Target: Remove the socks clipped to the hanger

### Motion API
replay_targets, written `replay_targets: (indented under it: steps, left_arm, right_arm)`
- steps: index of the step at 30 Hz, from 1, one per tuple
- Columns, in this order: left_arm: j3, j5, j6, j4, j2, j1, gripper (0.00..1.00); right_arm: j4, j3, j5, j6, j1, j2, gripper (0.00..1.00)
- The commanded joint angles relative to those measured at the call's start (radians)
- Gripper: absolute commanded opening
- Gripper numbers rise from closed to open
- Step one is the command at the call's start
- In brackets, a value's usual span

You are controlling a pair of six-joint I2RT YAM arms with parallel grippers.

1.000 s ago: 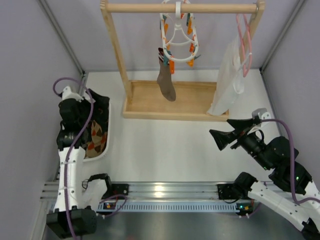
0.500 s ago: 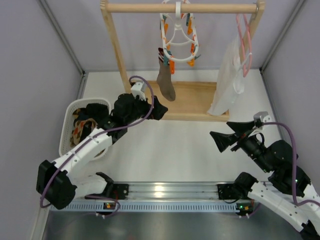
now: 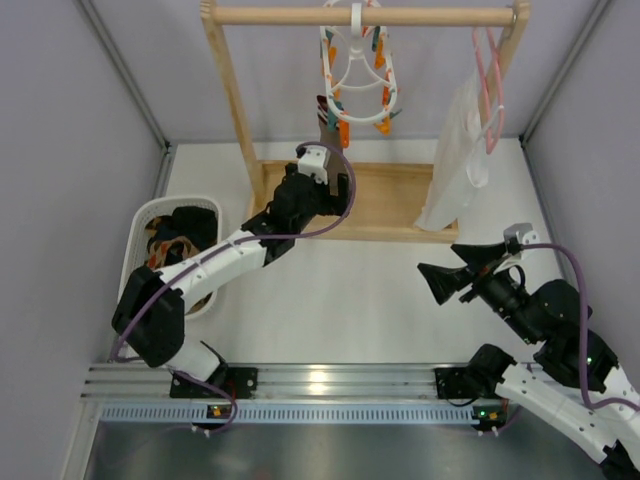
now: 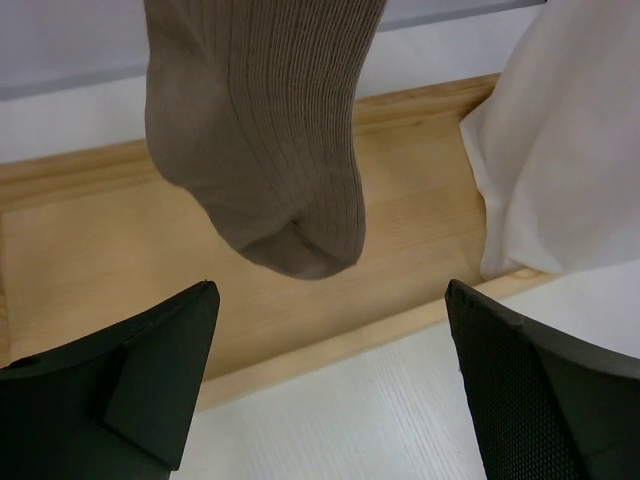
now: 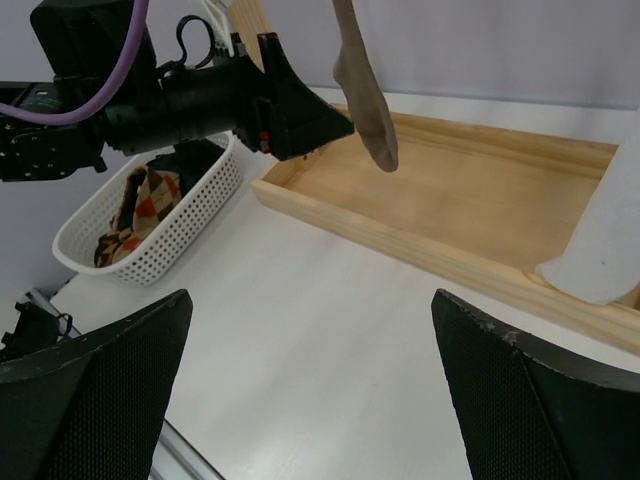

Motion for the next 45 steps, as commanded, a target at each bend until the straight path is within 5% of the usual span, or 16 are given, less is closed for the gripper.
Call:
replay_targets:
  steps: [1,13,23,33,36,37,40,45]
  left_arm:
    - [0.065,0.017,0.146,0.17,0.051,0.015,0.98]
    - [0.012,0.418,0.263,0.433,0.128,0.182,0.98]
    - [0.141,0.53,0.327,0.439,0.226,0.21,0.98]
    - [0.252,0.468,0.298,0.453,0.323,0.213,0.95]
    - [0.239,0.447,0.275,0.496,0.324,0.213,0.81]
    - [0.236,0.442,0.275,0.502,0.323,0.215,0.47]
    - [0.215,0.38,0.237,0.513,0.3,0.213,0.1]
    - [0.161,0.251,0.174,0.516,0.22,0.206,0.0]
  right_arm:
    - [0.056,-0.009,-0.003,0.011,-0.006,0.009,0.99]
    - [0.055,-0.013,-0.053,0.003,-0.006,0.032,0.99]
    - [0.07,-0.016,-0.108,-0.011,-0.006,0.081,0.99]
    - [0.082,-0.032,-0.116,-0.02,-0.009,0.111,0.99]
    - [0.093,-0.038,-0.119,-0.022,-0.006,0.127,0.99]
    - [0.091,-0.038,-0.121,-0.022,-0.006,0.131,0.99]
    - [0.095,-0.035,-0.124,-0.023,-0.006,0.141,1.0]
    - [0.107,-0.032,-0.135,-0.02,-0.005,0.144,0.99]
